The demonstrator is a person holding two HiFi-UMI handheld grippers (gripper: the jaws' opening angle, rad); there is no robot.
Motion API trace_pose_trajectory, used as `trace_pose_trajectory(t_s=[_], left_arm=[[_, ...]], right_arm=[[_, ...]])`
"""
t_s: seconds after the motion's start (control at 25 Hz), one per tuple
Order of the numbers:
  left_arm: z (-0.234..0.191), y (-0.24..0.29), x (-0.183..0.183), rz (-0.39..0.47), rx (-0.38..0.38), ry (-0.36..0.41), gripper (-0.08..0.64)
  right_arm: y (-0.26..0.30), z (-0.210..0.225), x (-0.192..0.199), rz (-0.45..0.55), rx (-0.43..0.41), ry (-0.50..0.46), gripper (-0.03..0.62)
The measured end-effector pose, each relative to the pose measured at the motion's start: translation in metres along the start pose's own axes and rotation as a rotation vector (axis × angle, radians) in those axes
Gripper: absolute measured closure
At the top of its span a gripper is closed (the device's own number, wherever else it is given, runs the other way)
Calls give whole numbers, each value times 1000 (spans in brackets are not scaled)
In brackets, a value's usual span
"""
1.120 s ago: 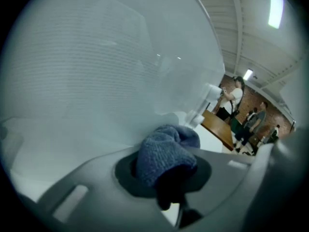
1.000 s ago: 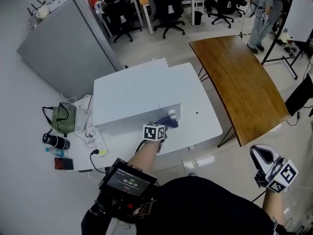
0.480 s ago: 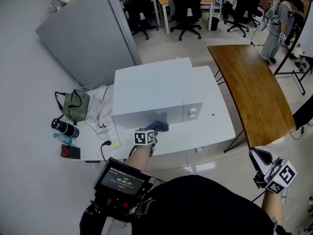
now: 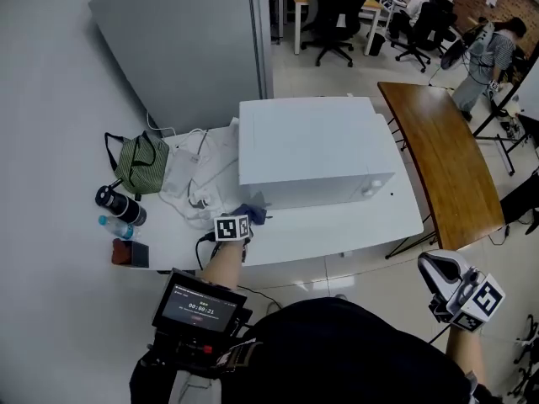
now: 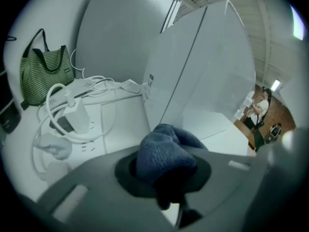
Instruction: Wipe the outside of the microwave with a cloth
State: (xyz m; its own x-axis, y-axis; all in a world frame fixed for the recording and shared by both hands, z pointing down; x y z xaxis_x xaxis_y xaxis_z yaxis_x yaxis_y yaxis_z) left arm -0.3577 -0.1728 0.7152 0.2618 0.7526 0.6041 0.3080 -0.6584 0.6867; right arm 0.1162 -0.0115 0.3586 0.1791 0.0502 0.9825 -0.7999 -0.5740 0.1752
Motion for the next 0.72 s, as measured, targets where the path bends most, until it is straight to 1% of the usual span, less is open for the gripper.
trace_pose_trajectory(t_s=[0.08, 0.12, 0.24, 0.32, 0.4, 0.48, 0.52, 0.64, 0.72], left_arm=[[3, 3, 0, -19, -21, 10, 505], [4, 4, 1, -25, -29, 3, 505], [19, 12, 7, -52, -27, -23, 505], [51, 26, 10, -71, 3, -14, 505], [93, 45, 12, -77, 26, -47, 503], [136, 68, 18, -84, 34, -82, 503], [157, 80, 21, -91, 32, -87, 504], [211, 111, 31, -108, 26, -80, 504], [249, 131, 33, -107, 53, -68, 503]], right_arm=[[-2, -2, -6, 19, 18, 18, 588], [-8, 1, -5, 18, 30, 16, 588], [-38, 21, 17, -19, 59, -6, 588], [-58, 37, 30, -18, 62, 5, 588], [-80, 57, 43, 4, 66, 24, 588], [-111, 82, 55, 19, 82, 46, 588], [-128, 95, 61, 20, 95, 53, 588], [-183, 131, 78, 16, 148, 69, 588], [-218, 150, 88, 11, 186, 79, 588]])
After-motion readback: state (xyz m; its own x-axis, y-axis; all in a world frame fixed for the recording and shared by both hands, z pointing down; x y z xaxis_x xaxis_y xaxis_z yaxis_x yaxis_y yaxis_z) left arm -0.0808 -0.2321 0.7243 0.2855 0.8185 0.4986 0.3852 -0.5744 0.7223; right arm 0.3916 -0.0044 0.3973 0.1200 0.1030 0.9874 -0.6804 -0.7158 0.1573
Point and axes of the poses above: the fingertips, and each gripper's own axes: y forward along the fingers, z to its right, x out of its underside, the point moved 9 cm from there along -y, backward along the fingers, and after that the axes turned 9 degrees about -y, right-handed, at the moved point
